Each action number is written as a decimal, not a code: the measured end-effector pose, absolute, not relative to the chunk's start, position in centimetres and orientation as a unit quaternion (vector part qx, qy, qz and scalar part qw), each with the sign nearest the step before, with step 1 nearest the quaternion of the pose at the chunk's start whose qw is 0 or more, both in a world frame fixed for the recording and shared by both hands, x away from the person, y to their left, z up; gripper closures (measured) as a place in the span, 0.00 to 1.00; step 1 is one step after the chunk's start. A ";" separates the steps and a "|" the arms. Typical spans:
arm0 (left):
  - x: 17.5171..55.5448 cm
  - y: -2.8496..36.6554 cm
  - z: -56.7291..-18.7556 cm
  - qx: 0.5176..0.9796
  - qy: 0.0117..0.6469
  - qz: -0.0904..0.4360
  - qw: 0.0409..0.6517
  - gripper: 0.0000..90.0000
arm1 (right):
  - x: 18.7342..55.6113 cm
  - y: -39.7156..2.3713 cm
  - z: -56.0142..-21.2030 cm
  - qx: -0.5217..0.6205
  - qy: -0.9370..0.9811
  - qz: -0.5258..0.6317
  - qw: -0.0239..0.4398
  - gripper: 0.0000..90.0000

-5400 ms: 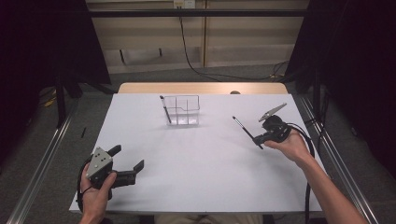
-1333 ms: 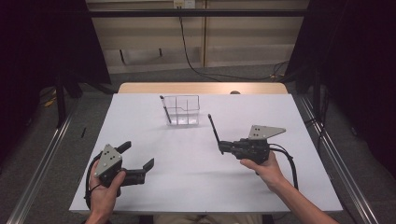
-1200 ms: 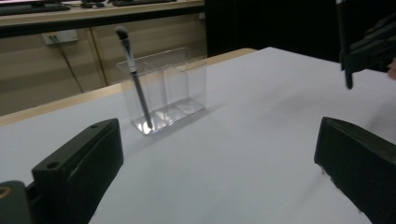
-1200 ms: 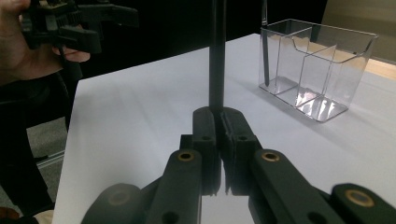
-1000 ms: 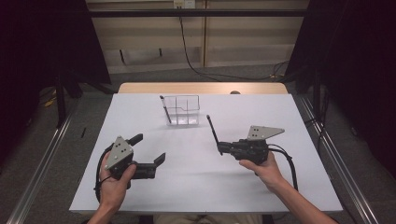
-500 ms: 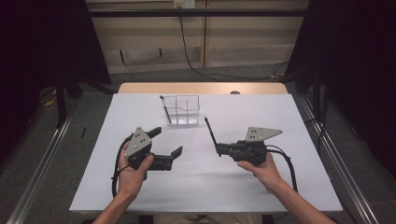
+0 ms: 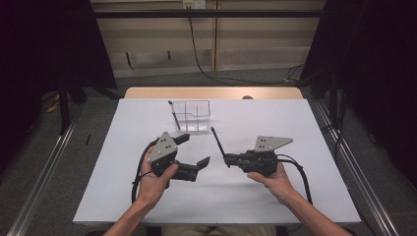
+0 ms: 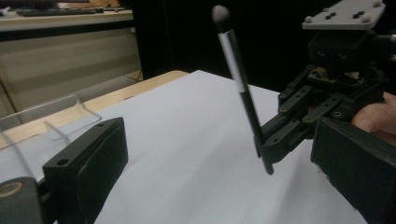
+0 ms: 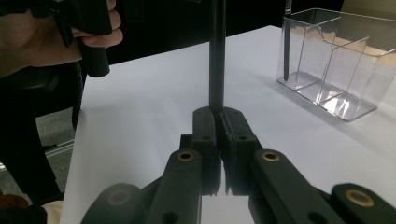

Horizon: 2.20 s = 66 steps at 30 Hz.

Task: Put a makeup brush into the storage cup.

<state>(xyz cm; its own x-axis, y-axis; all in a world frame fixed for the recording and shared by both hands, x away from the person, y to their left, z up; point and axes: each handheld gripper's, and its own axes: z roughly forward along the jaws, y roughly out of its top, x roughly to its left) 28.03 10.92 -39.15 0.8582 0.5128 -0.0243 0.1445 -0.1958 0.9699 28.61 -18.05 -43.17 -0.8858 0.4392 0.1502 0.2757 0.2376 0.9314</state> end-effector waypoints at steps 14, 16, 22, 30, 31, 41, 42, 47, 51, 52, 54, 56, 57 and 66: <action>28.4 7.8 -39.4 0.759 0.226 0.138 0.594 0.11 | 28.6 -18.1 -43.5 0.228 0.785 0.571 0.071 0.94; 28.5 7.8 -39.4 0.756 0.229 0.135 0.597 0.14 | 28.5 -18.1 -43.6 0.228 0.786 0.570 0.071 0.94; 28.9 7.3 -39.2 0.753 0.232 0.143 0.599 0.32 | 28.5 -18.0 -43.7 0.227 0.786 0.570 0.069 0.94; 29.3 7.4 -38.7 0.747 0.240 0.141 0.603 0.61 | 28.5 -18.0 -43.7 0.229 0.786 0.570 0.070 0.94; 29.2 7.3 -38.7 0.747 0.240 0.140 0.604 0.62 | 28.5 -18.0 -43.7 0.230 0.785 0.571 0.072 0.94; 29.4 7.2 -39.4 0.748 0.259 0.112 0.601 0.78 | 28.6 -18.1 -43.8 0.233 0.783 0.573 0.074 0.94; 29.4 7.2 -39.4 0.747 0.262 0.109 0.601 0.78 | 28.5 -18.1 -43.8 0.233 0.783 0.572 0.073 0.94; 29.4 7.2 -39.4 0.749 0.263 0.099 0.600 0.86 | 28.5 -17.9 -43.9 0.231 0.786 0.569 0.072 0.94; 29.5 7.2 -39.5 0.749 0.268 0.092 0.599 0.87 | 28.6 -17.9 -44.0 0.232 0.785 0.570 0.072 0.94; 29.5 7.2 -39.5 0.752 0.265 0.091 0.597 0.88 | 28.6 -17.8 -44.0 0.233 0.786 0.568 0.071 0.94; 29.5 7.2 -39.5 0.752 0.265 0.088 0.597 0.88 | 28.6 -17.8 -44.1 0.232 0.787 0.568 0.070 0.94; 29.5 7.2 -39.5 0.751 0.265 0.085 0.598 0.89 | 28.6 -17.7 -44.2 0.230 0.787 0.568 0.070 0.94; 29.5 7.2 -39.5 0.752 0.263 0.083 0.598 0.90 | 28.6 -17.7 -44.2 0.230 0.787 0.568 0.070 0.94; 29.5 7.0 -39.4 0.751 0.263 0.064 0.602 0.93 | 28.6 -17.6 -44.3 0.228 0.788 0.568 0.071 0.93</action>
<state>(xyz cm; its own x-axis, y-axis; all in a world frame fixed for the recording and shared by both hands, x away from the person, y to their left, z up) 29.48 6.99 -39.42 0.8532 0.4727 -0.2205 0.3183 -0.1369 0.9381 28.65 -17.58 -44.27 -0.8857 0.4401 0.1476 0.2792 0.2511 0.9268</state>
